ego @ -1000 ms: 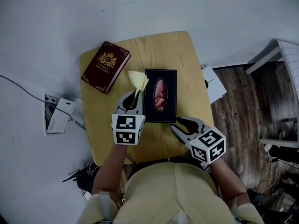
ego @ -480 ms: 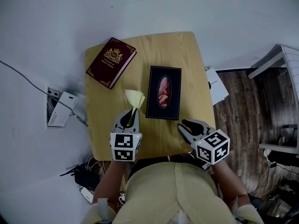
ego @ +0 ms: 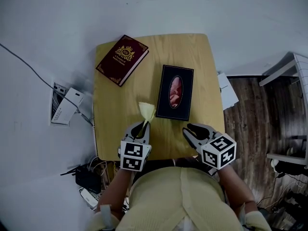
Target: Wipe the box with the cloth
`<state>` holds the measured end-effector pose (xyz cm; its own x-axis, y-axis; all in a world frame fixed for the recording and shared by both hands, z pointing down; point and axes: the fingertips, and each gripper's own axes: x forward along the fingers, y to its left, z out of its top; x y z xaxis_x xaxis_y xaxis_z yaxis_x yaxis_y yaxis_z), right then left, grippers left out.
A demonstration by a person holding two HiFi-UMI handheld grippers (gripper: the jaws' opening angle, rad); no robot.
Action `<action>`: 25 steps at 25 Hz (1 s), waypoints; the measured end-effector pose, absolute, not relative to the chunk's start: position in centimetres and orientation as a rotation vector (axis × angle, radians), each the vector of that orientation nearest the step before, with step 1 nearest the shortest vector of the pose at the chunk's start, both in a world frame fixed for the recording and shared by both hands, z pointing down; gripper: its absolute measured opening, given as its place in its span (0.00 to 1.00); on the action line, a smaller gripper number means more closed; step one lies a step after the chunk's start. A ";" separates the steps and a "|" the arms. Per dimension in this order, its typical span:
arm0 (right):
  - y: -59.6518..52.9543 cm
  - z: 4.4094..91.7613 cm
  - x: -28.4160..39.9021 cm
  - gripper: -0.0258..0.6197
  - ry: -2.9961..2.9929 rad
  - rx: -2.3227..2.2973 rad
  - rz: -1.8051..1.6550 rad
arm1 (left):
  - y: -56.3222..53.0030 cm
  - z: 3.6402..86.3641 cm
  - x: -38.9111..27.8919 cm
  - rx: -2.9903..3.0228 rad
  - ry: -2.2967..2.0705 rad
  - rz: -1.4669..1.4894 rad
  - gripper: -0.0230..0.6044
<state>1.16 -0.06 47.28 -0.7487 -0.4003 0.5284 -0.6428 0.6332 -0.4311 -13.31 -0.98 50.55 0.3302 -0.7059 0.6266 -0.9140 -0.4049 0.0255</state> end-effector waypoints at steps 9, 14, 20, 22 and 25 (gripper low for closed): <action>0.6 47.5 1.8 0.19 -2.454 0.861 0.897 | 0.2 52.1 -9.8 2.274 -1.238 0.811 0.08; 0.6 47.5 2.3 0.19 -2.453 0.896 0.914 | -0.4 52.1 -7.0 2.342 -1.136 0.817 0.08; 0.7 47.2 3.0 0.19 -2.457 0.935 0.926 | -0.4 52.5 -4.0 2.396 -1.023 0.827 0.08; 0.7 47.2 3.4 0.19 -2.453 0.949 0.932 | -0.4 52.6 -3.0 2.415 -0.983 0.843 0.08; 0.8 47.4 4.0 0.19 -2.445 0.970 0.941 | -0.2 52.7 -1.6 2.440 -0.920 0.860 0.08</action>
<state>3.95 0.79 47.36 -0.7060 -0.4746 0.5257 -0.7045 0.5459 -0.4534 -1.63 -0.22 52.71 0.5957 -0.4514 0.6644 -0.6932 -0.7068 0.1412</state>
